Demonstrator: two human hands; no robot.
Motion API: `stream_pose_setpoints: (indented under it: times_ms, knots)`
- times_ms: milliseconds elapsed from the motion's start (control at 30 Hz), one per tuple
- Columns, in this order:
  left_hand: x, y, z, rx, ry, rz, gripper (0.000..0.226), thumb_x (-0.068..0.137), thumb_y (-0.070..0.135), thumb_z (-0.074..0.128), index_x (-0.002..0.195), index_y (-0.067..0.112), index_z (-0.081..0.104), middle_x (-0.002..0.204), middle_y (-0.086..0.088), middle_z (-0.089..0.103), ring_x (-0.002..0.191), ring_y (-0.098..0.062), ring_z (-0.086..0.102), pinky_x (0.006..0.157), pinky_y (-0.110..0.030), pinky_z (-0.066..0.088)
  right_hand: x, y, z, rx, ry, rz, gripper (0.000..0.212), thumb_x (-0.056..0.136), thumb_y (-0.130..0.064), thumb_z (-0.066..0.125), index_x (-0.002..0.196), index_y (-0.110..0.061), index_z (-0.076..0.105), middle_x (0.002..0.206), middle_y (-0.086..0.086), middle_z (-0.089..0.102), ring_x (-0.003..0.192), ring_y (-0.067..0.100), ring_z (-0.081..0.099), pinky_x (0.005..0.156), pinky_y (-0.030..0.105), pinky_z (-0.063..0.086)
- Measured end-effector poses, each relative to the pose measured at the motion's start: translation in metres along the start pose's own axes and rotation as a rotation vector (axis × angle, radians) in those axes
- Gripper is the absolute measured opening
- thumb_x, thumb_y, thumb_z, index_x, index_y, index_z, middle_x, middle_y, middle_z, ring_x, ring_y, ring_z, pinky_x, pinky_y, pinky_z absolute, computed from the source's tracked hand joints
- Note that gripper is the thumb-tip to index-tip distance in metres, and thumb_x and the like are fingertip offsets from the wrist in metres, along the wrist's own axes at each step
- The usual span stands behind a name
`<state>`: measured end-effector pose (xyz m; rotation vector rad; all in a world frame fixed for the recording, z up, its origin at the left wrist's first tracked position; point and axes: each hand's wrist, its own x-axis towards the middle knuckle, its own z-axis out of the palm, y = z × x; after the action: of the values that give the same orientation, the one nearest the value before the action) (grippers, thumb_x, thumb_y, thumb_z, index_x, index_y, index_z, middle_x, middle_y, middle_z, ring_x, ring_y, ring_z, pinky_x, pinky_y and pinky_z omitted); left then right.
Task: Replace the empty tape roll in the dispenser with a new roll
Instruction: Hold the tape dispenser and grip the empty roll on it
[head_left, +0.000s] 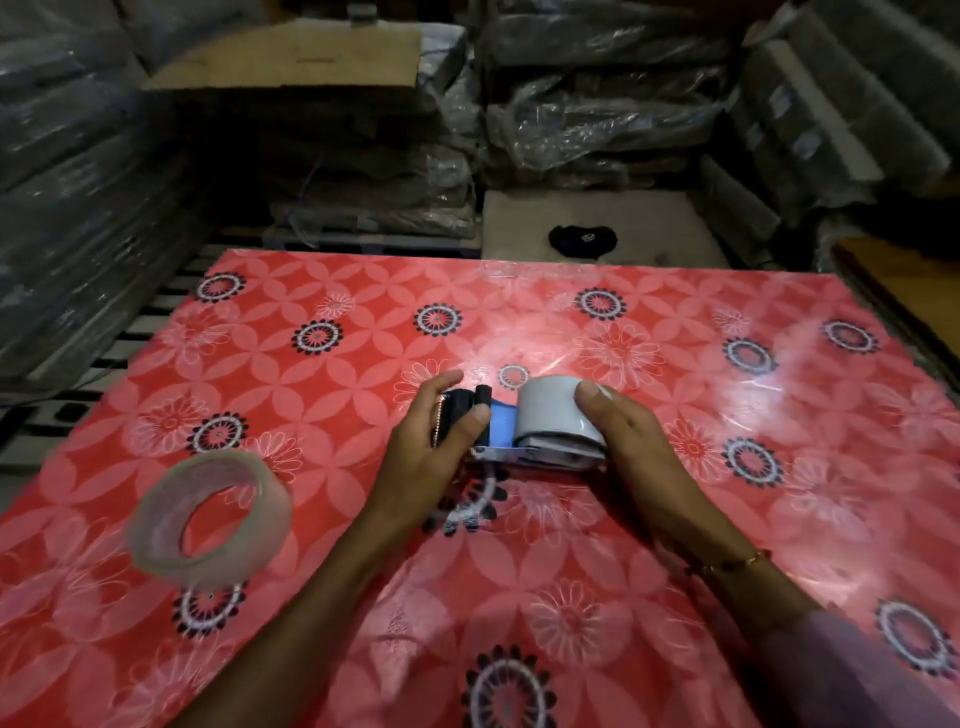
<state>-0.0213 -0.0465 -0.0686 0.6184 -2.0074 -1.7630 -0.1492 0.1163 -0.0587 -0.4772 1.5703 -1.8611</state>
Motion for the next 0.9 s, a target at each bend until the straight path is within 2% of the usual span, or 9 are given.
stream_pose_setpoints:
  times_ms: [133, 267, 333, 433, 533, 633, 700, 767, 900]
  knots:
    - [-0.011, -0.005, 0.001, 0.031, -0.009, 0.091, 0.041, 0.086, 0.048, 0.064, 0.125, 0.037, 0.054, 0.108, 0.006, 0.07, 0.094, -0.017, 0.071, 0.083, -0.037, 0.058, -0.005, 0.01, -0.002, -0.01, -0.014, -0.095, 0.048, 0.095, -0.039, 0.056, 0.121, -0.001, 0.066, 0.121, 0.038, 0.062, 0.108, 0.05, 0.065, 0.098, 0.065, 0.047]
    - [-0.024, -0.004, 0.001, -0.085, -0.071, 0.076, 0.034, 0.092, 0.03, 0.064, 0.123, 0.024, 0.053, 0.096, -0.02, 0.068, 0.063, -0.034, 0.071, 0.051, -0.038, 0.057, -0.016, 0.016, -0.006, -0.169, -0.062, -0.165, 0.048, 0.097, -0.047, 0.054, 0.12, -0.007, 0.067, 0.117, 0.037, 0.064, 0.093, 0.043, 0.068, 0.085, 0.058, 0.053]
    - [-0.026, -0.006, 0.0, -0.054, -0.078, 0.103, 0.03, 0.094, 0.029, 0.063, 0.122, 0.023, 0.053, 0.094, -0.026, 0.068, 0.061, -0.041, 0.07, 0.052, -0.044, 0.054, -0.02, 0.017, -0.01, -0.288, -0.057, -0.222, 0.051, 0.097, -0.052, 0.051, 0.117, -0.009, 0.068, 0.107, 0.028, 0.07, 0.084, 0.026, 0.068, 0.076, 0.041, 0.053]
    - [-0.025, -0.01, 0.0, -0.021, -0.092, 0.126, 0.033, 0.093, 0.032, 0.065, 0.122, 0.025, 0.052, 0.095, -0.023, 0.07, 0.064, -0.046, 0.07, 0.055, -0.048, 0.054, -0.028, 0.017, -0.011, -0.36, -0.06, -0.28, 0.054, 0.094, -0.057, 0.053, 0.118, -0.011, 0.067, 0.111, 0.022, 0.071, 0.088, 0.026, 0.068, 0.082, 0.04, 0.052]
    - [-0.031, -0.01, 0.002, 0.005, -0.072, 0.133, 0.04, 0.09, 0.03, 0.069, 0.125, 0.025, 0.051, 0.098, -0.017, 0.069, 0.06, -0.031, 0.068, 0.049, -0.035, 0.048, -0.04, 0.019, -0.008, -0.375, -0.051, -0.295, 0.053, 0.092, -0.057, 0.057, 0.113, -0.009, 0.064, 0.093, 0.013, 0.068, 0.08, 0.017, 0.062, 0.071, 0.035, 0.051]
    - [-0.041, -0.011, 0.003, 0.026, -0.031, 0.135, 0.048, 0.087, 0.025, 0.074, 0.129, 0.021, 0.052, 0.114, -0.006, 0.066, 0.079, -0.016, 0.068, 0.055, -0.019, 0.052, -0.052, 0.022, -0.007, -0.354, -0.063, -0.303, 0.037, 0.092, -0.052, 0.062, 0.098, -0.015, 0.06, 0.085, 0.002, 0.059, 0.076, 0.016, 0.058, 0.07, 0.045, 0.049]
    - [-0.051, -0.011, 0.003, 0.059, -0.025, 0.137, 0.053, 0.085, 0.023, 0.076, 0.131, 0.02, 0.052, 0.116, -0.001, 0.065, 0.092, -0.005, 0.065, 0.064, -0.011, 0.052, -0.062, 0.025, -0.007, -0.252, -0.096, -0.285, 0.03, 0.094, -0.042, 0.063, 0.107, -0.016, 0.058, 0.089, 0.005, 0.059, 0.072, 0.014, 0.062, 0.065, 0.041, 0.053]
    - [-0.06, -0.012, 0.002, 0.067, -0.034, 0.137, 0.05, 0.083, 0.016, 0.077, 0.128, 0.014, 0.055, 0.11, -0.002, 0.066, 0.085, -0.002, 0.065, 0.065, -0.012, 0.052, -0.074, 0.029, -0.007, -0.212, -0.099, -0.262, 0.031, 0.091, -0.041, 0.067, 0.116, -0.024, 0.057, 0.095, 0.009, 0.059, 0.065, 0.013, 0.06, 0.062, 0.037, 0.051]
    - [-0.074, -0.017, -0.003, 0.126, -0.05, 0.189, 0.037, 0.078, 0.0, 0.078, 0.11, 0.004, 0.06, 0.091, -0.001, 0.068, 0.074, -0.002, 0.066, 0.064, -0.016, 0.054, -0.09, 0.035, -0.016, -0.319, -0.067, -0.278, 0.049, 0.081, -0.046, 0.077, 0.124, -0.048, 0.053, 0.131, 0.005, 0.059, 0.103, 0.024, 0.066, 0.078, 0.041, 0.058]
